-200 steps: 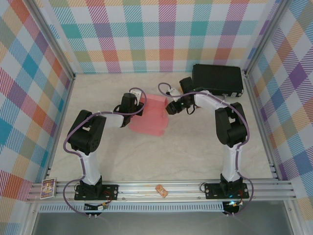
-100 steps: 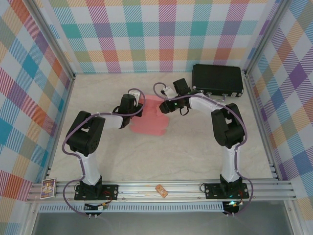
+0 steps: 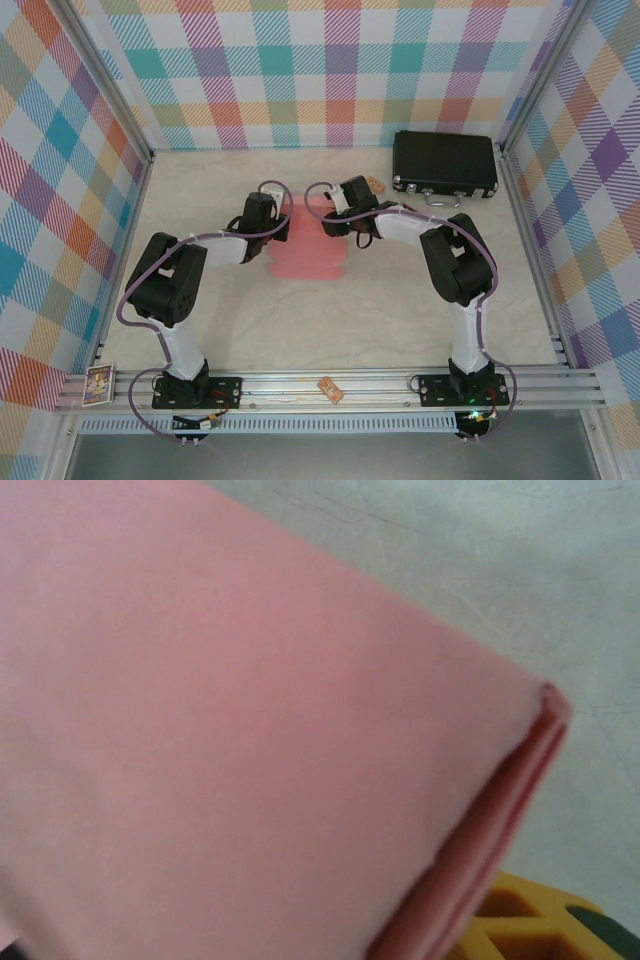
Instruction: Fold the paper box
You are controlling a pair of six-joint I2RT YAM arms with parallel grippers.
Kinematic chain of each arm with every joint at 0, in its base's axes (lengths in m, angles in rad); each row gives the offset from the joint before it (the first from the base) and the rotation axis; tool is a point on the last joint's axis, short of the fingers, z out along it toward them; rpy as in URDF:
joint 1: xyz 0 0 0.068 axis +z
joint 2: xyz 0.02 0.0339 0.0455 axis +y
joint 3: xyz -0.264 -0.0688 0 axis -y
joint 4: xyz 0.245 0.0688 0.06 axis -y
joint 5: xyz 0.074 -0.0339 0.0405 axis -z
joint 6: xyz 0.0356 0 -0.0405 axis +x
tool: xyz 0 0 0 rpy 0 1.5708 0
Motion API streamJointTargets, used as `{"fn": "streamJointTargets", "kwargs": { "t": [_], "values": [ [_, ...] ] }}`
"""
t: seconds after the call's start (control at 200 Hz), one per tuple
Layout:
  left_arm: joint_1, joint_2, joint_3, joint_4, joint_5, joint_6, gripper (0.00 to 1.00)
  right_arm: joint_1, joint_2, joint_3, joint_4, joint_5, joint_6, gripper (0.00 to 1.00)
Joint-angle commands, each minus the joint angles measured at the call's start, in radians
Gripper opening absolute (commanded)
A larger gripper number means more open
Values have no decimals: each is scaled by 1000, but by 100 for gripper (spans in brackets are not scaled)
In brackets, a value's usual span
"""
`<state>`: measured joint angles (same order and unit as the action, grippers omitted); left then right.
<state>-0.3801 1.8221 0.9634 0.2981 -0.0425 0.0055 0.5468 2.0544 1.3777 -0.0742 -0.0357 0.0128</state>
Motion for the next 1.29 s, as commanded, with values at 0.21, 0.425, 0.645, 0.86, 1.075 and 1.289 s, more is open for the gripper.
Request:
{"fn": "streamJointTargets", "kwargs": {
  "t": [0.21, 0.425, 0.645, 0.86, 1.075, 1.289],
  "values": [
    [-12, -48, -7, -87, 50, -18, 0, 11, 33, 22, 91, 70, 49, 40],
    [-19, -51, -19, -109, 43, -105, 0, 30, 51, 50, 64, 104, 43, 38],
    [-46, -43, -17, -145, -15, -166, 0, 48, 65, 78, 28, 172, 35, 34],
    [-51, -39, -44, -101, -31, -204, 0, 73, 70, 84, 11, 288, 27, 27],
    [-51, -46, -40, -100, -23, -194, 0, 85, 85, 107, -16, 376, 25, 16],
    [-52, -47, -36, -94, -2, -192, 0, 106, 117, 155, -69, 445, 12, 13]
  ]
}}
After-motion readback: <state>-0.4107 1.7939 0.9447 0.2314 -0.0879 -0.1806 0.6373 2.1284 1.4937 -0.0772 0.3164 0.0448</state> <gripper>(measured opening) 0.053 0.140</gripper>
